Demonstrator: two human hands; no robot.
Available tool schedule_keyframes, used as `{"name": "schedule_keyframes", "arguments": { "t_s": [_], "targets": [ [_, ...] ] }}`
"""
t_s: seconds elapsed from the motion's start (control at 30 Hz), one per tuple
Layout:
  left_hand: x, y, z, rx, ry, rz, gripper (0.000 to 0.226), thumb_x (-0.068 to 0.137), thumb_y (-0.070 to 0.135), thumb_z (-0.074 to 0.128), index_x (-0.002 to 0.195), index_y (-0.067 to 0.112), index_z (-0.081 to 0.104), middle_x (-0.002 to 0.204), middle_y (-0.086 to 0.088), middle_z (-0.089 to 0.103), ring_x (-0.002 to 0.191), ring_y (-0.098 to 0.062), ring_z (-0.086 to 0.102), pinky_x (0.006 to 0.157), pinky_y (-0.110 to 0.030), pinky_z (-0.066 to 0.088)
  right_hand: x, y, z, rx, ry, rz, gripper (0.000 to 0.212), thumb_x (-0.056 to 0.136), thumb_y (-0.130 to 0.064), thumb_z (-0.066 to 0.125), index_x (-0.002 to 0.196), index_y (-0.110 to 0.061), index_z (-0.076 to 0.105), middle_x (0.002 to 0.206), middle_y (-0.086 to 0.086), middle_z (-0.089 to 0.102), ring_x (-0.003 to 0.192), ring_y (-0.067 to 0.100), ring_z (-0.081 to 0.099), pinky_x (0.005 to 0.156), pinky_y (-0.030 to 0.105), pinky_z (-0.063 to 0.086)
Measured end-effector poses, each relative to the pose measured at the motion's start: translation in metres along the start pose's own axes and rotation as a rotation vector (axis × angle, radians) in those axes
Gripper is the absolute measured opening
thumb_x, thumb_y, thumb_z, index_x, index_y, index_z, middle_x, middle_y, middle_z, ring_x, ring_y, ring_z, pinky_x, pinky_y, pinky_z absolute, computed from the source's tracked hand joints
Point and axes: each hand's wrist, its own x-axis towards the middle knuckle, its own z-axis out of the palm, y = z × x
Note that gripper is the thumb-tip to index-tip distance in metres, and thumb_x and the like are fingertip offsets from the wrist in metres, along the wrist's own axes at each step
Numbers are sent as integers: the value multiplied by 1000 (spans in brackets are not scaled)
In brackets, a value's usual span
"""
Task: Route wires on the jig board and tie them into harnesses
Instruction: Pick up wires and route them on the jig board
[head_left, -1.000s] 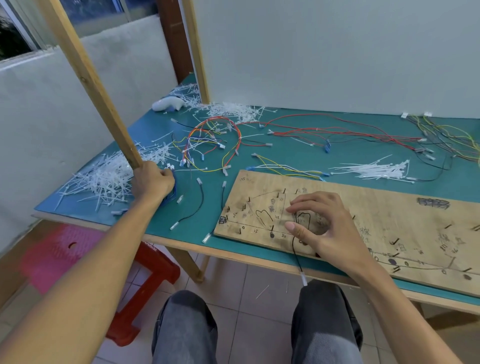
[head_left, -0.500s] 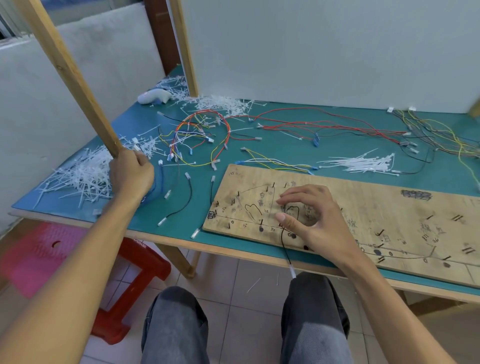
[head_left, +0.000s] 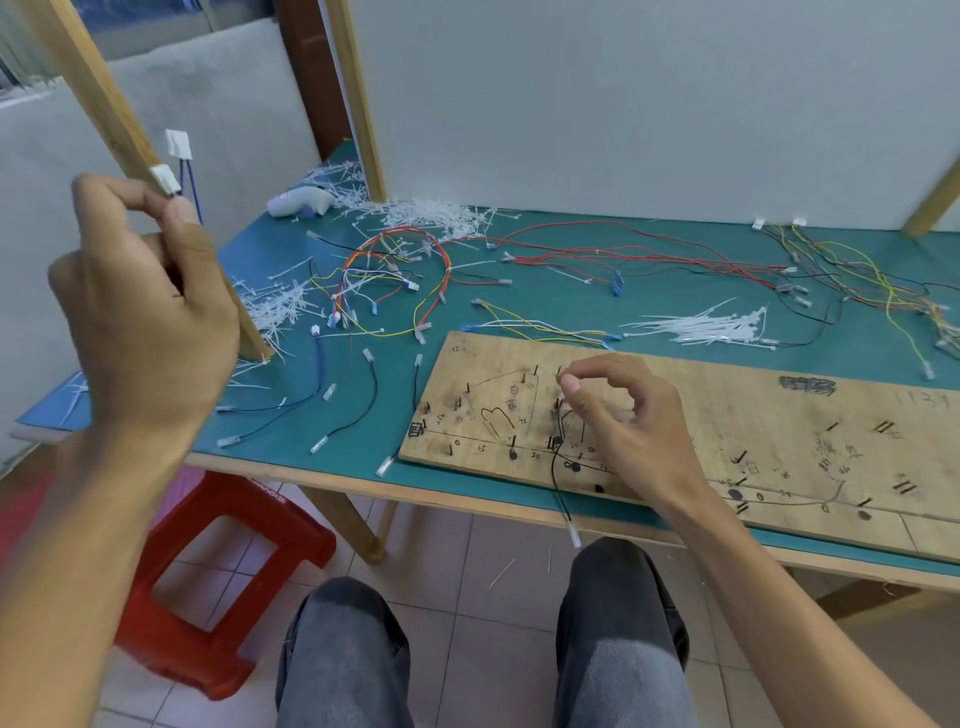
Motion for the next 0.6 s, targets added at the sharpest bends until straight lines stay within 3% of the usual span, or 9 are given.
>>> {"name": "schedule_keyframes", "arguments": {
  "t_s": [0.13,0.23,0.4,0.6],
  "targets": [
    [-8,34,-8,-76,-37,82,12,114,48,34,105,43,40,56,6,53,56,-11,55,56,-43,33,10,-38,13,35,-57,7,19,102,-47,65,102,-33,78,100,-20,77,105,-1,67,92,29,50],
    [-35,67,0,-235,-212,73,19,114,35,45,106,19,52,54,0,50,45,-18,44,47,-33,30,18,-84,31,291,-233,20,25,104,-43,63,110,-25,78,97,-9,80,94,7,74,88,30,57],
    [-83,94,17,-486,-439,-50,23,111,33,50,107,10,53,62,17,64,40,-11,39,42,-24,27,25,-121,44,635,-289,32,24,103,-28,69,114,-8,76,92,-1,75,82,17,66,75,39,54],
    [-103,98,20,-530,-514,-51,20,112,36,46,107,16,49,57,18,58,39,-11,37,45,-26,28,20,-109,43,715,-264,82,10,99,-15,72,102,-6,74,87,3,72,80,18,65,70,35,56]
  ]
}}
